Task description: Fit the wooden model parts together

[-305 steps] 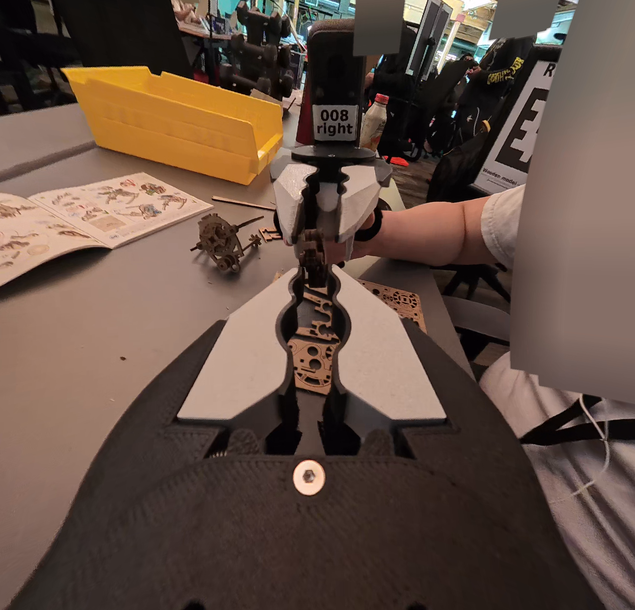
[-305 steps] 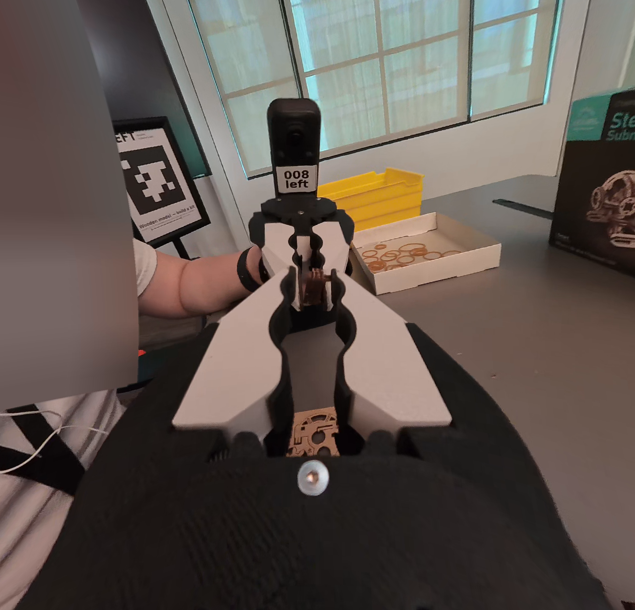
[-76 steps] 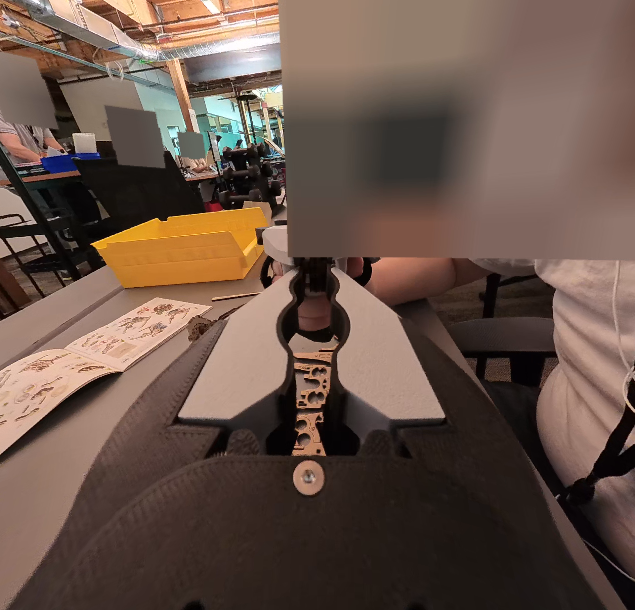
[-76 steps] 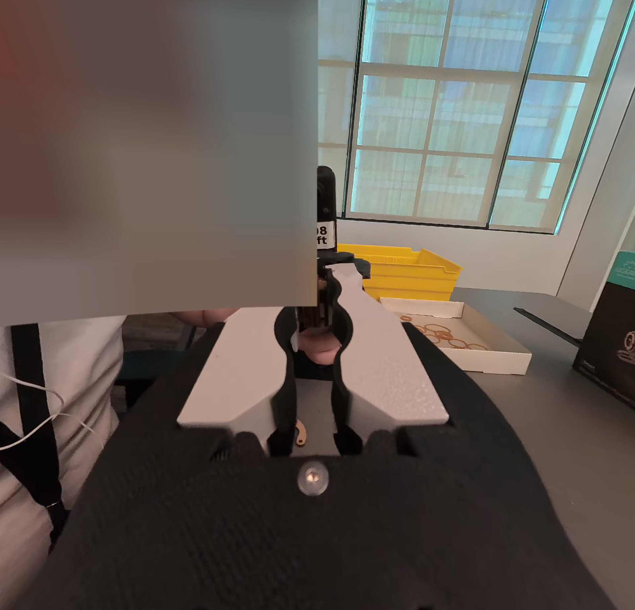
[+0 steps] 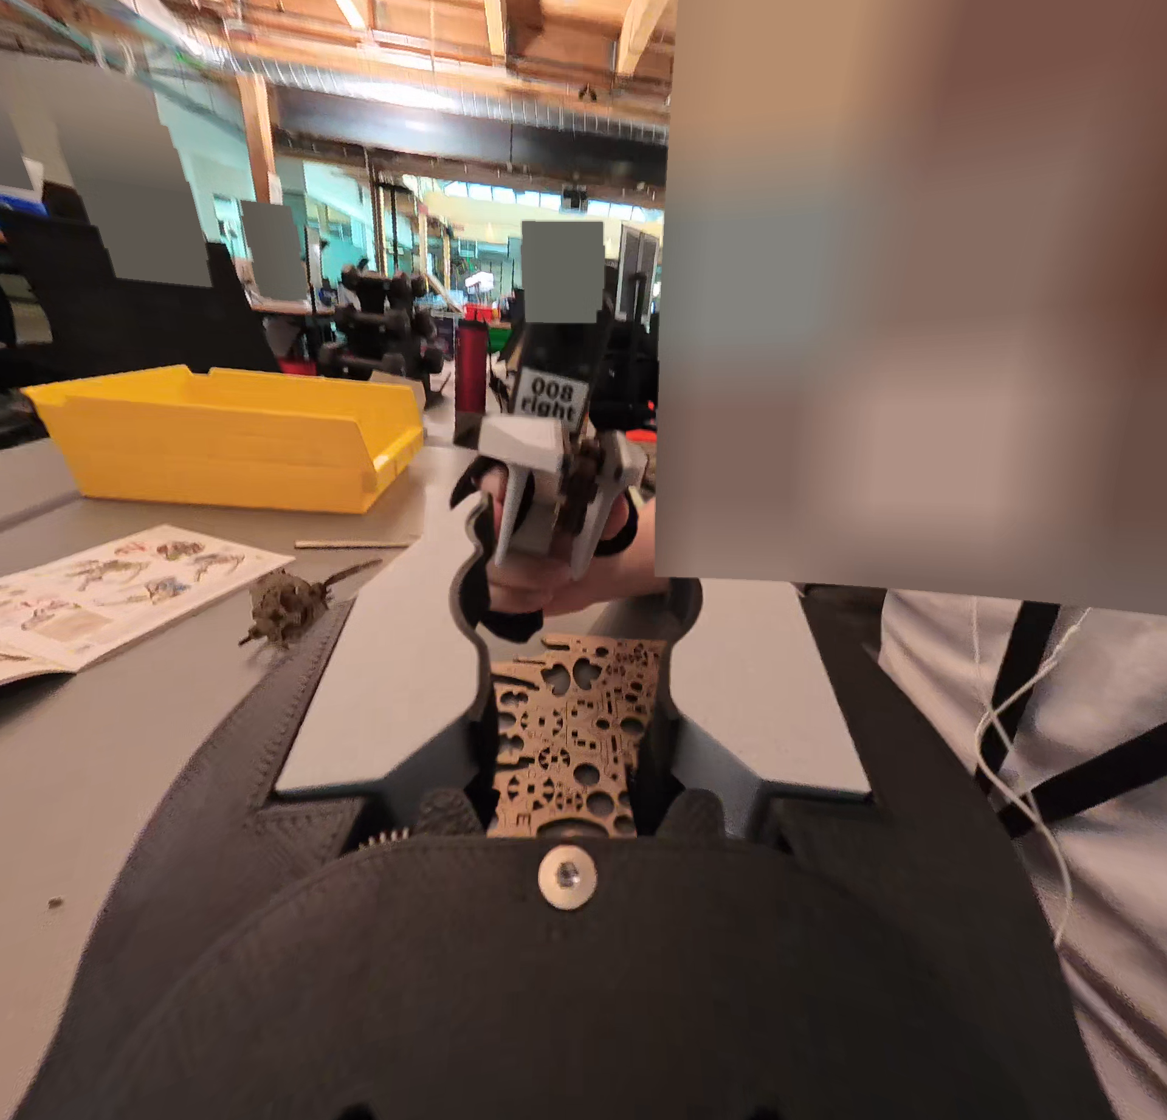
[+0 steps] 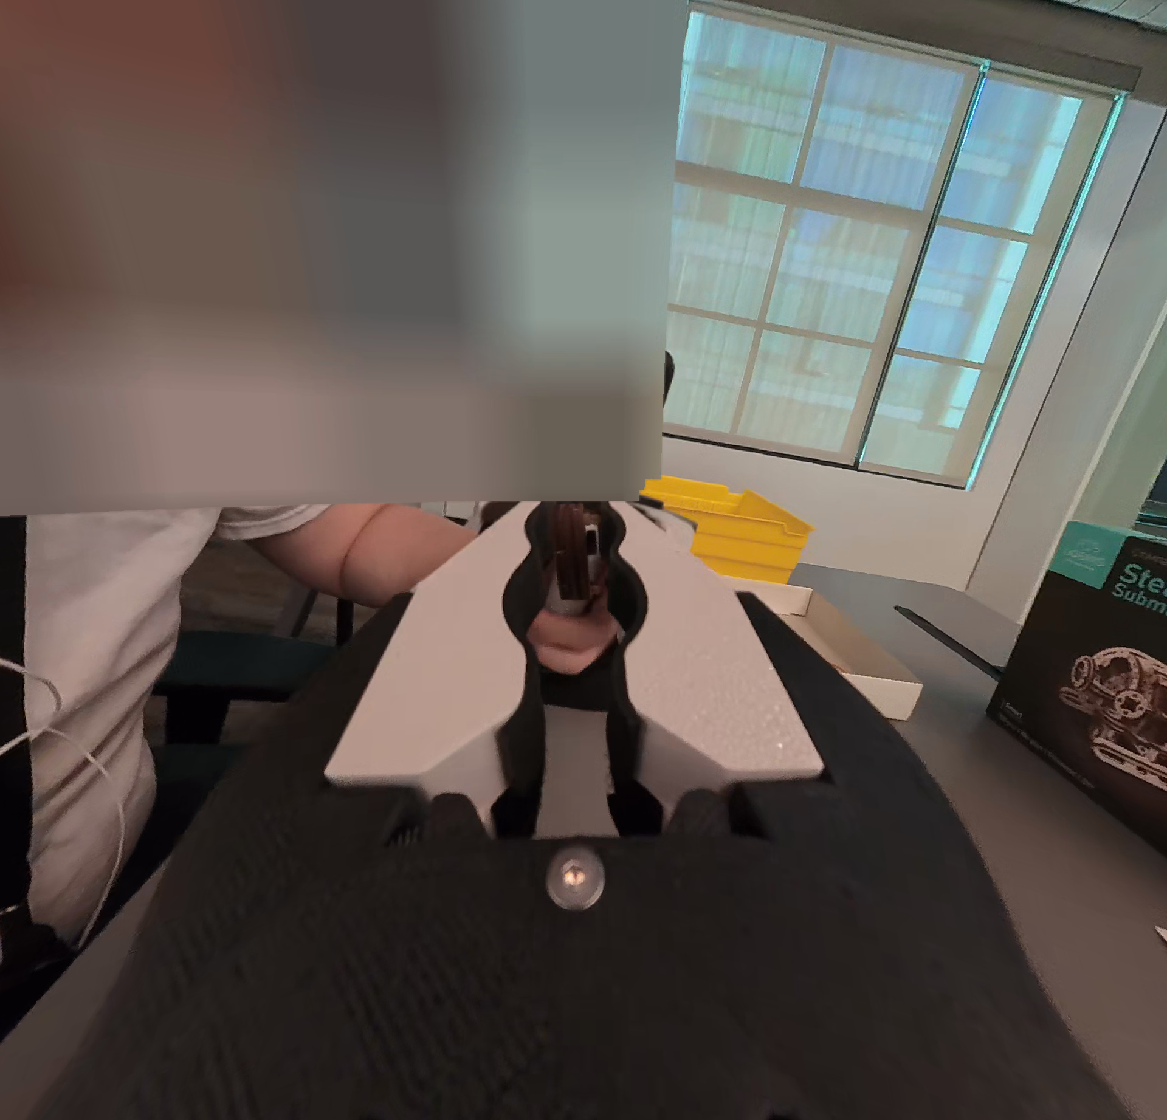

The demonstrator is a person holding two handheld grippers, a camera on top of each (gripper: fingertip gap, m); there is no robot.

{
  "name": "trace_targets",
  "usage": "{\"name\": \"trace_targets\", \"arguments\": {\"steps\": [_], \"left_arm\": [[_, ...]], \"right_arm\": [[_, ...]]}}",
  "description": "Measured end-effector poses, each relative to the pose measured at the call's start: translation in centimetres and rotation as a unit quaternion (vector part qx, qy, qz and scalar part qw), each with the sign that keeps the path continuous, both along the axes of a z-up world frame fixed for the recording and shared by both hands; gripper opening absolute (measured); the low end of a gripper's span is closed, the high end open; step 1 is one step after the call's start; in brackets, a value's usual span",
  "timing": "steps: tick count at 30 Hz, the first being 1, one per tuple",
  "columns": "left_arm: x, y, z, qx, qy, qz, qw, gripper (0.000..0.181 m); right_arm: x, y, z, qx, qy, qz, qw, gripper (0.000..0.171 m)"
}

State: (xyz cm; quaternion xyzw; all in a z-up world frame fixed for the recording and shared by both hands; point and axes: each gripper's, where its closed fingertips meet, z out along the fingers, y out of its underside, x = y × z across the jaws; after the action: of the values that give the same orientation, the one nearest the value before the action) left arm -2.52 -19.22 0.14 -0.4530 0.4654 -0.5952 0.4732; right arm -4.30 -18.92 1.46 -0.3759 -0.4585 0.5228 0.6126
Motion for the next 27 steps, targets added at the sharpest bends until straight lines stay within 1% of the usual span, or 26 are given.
{"name": "trace_targets", "arguments": {"steps": [2, 3, 6, 7, 10, 13, 16, 19, 21, 24, 27], "left_arm": [[0.6, 0.1, -1.3, 0.02, 0.036, 0.012, 0.999, 0.052], [0.9, 0.2, -1.7, 0.032, 0.046, 0.025, 0.998, 0.047], [1.1, 0.2, -1.8, 0.08, 0.047, 0.057, 0.994, 0.015], [1.0, 0.2, -1.7, 0.098, 0.044, 0.061, 0.992, 0.01], [0.9, 0.6, -2.2, 0.112, 0.065, 0.072, 0.989, 0.01], [0.9, 1.4, -3.5, 0.123, 0.113, 0.081, 0.983, 0.011], [0.6, 2.9, -5.5, 0.191, 0.186, 0.126, 0.955, 0.01], [0.2, 3.7, -6.9, 0.259, 0.233, 0.152, 0.925, 0.01], [0.1, 4.0, -7.4, 0.274, 0.248, 0.156, 0.916, 0.01], [0.1, 4.0, -8.1, 0.272, 0.262, 0.148, 0.914, 0.01], [0.0, 4.0, -8.5, 0.279, 0.274, 0.145, 0.909, 0.01]], "right_arm": [[-0.1, -0.1, 0.1, -0.015, 0.01, 0.01, 1.0, 0.012], [-0.2, -0.1, 0.0, -0.021, 0.011, 0.013, 1.0, 0.012], [-0.8, -0.2, -0.6, -0.03, 0.001, 0.024, 0.999, 0.012], [-0.8, 0.0, -0.7, -0.033, 0.0, 0.021, 0.999, 0.012], [-0.8, 0.4, -1.3, -0.029, -0.029, 0.02, 0.999, 0.012], [-0.7, 1.0, -2.7, 0.002, -0.1, 0.008, 0.995, 0.014], [-0.3, 2.1, -4.9, 0.043, -0.201, -0.023, 0.978, 0.02], [0.2, 2.6, -6.6, 0.064, -0.269, -0.035, 0.96, 0.022], [0.3, 2.8, -7.1, 0.081, -0.289, -0.047, 0.953, 0.021], [0.4, 3.3, -7.8, 0.134, -0.312, -0.08, 0.937, 0.012], [0.4, 3.4, -8.3, 0.162, -0.328, -0.092, 0.926, 0.012]]}}
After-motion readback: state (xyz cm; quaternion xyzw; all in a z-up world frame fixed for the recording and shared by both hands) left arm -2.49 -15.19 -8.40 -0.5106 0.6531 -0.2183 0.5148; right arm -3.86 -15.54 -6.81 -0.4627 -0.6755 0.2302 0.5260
